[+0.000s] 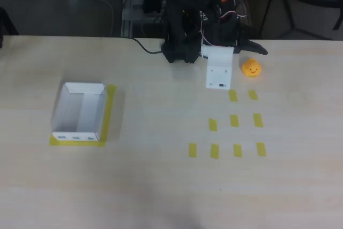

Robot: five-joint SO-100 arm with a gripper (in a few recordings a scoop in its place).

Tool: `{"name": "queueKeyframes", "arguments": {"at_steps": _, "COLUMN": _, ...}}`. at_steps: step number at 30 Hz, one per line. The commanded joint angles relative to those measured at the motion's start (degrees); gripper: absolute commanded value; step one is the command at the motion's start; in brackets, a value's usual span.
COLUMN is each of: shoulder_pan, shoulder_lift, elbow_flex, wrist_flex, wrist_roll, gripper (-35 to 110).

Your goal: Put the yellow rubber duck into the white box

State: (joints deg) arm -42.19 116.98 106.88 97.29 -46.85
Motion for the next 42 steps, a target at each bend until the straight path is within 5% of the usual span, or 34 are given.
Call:
{"name": "queueKeyframes", "arguments": {"at_steps": 1, "shoulder_pan": -3.0, "shoulder_lift": -3.2, "elbow_flex": -4.6, "wrist_flex": 1.2, "wrist_roll": -1.1, "gripper": 77}}
{"name": "queueKeyframes", "arguments": {"at_steps": 14, "shoulder_pan": -11.9, "shoulder_lift": -9.6, "elbow_flex": 6.1, "wrist_flex": 0.8, "wrist_roll": -2.6, "gripper": 76}}
{"name": "queueKeyframes", "arguments": {"at_steps": 42, "shoulder_pan": -21.4, "shoulder_lift": -16.6, "elbow_flex": 1.1, "wrist_flex": -1.0, "wrist_roll": 4.9, "gripper": 75}}
